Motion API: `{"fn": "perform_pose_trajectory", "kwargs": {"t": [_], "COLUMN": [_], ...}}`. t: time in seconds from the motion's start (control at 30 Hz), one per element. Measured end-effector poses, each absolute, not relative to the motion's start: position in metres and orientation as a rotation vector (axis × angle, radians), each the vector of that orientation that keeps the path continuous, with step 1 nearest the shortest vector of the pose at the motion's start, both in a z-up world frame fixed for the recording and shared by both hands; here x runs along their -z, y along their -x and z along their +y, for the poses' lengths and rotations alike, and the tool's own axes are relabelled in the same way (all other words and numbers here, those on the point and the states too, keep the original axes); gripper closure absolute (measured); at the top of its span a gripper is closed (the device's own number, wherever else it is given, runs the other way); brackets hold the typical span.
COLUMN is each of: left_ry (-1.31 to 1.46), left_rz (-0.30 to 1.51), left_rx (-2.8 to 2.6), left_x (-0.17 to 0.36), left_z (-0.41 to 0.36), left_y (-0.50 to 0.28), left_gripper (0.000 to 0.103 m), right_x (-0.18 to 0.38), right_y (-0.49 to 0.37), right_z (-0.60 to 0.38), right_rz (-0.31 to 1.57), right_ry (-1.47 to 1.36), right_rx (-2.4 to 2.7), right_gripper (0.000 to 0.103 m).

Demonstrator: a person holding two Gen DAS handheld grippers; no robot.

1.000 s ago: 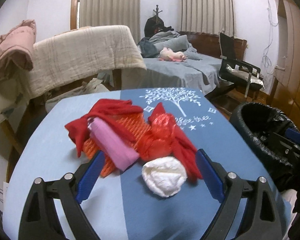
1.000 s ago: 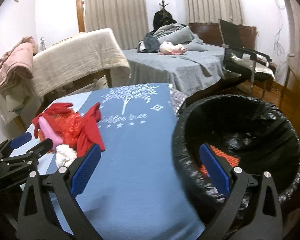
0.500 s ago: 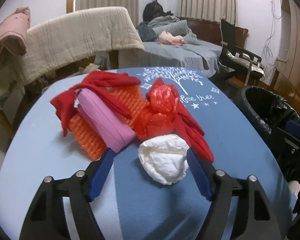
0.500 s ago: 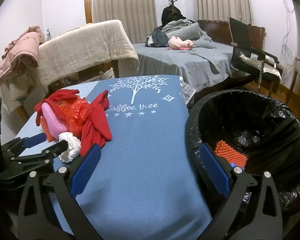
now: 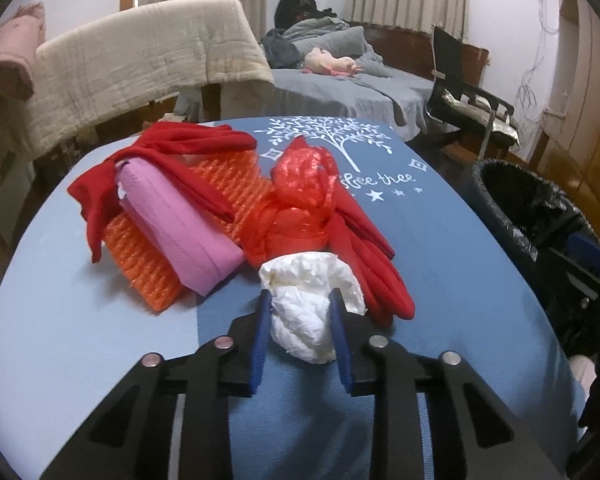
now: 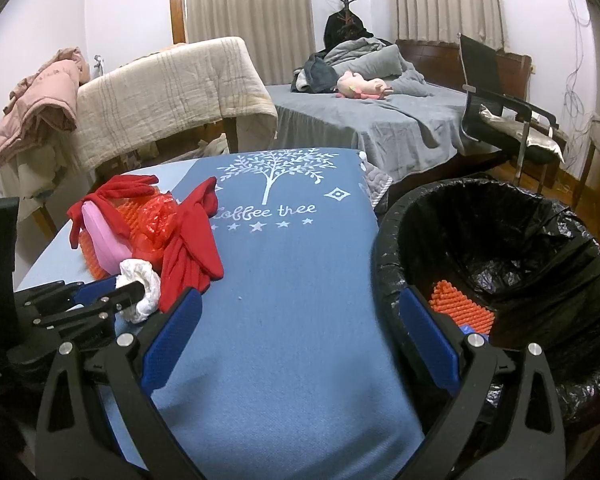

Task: Collect trash
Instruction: 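Move the left tool to the white tissue and close on it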

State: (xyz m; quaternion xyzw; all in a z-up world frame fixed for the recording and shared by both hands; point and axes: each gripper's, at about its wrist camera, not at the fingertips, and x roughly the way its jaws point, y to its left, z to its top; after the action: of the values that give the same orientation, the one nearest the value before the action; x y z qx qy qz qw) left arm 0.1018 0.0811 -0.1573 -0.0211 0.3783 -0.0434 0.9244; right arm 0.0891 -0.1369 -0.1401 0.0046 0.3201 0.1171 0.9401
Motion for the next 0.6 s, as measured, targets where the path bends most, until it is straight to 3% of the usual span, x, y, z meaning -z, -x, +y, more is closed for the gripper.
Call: {"fn": "perform_pose_trajectory", "kwargs": {"t": [0.6], "left_ry": [0.034], "left_rz": [0.638], "left_rx": [-0.005], "left_x": [0.126], "left_z": [0.116], "left_y": [-0.077], "left_gripper": [0.077], "right_x": [0.138], "right_y": [-0.101], "right_z": [-0.105], "right_rz": [0.642], "right_ry": [-0.005], "right_rx": [-0.287], "right_gripper": [0.007]}}
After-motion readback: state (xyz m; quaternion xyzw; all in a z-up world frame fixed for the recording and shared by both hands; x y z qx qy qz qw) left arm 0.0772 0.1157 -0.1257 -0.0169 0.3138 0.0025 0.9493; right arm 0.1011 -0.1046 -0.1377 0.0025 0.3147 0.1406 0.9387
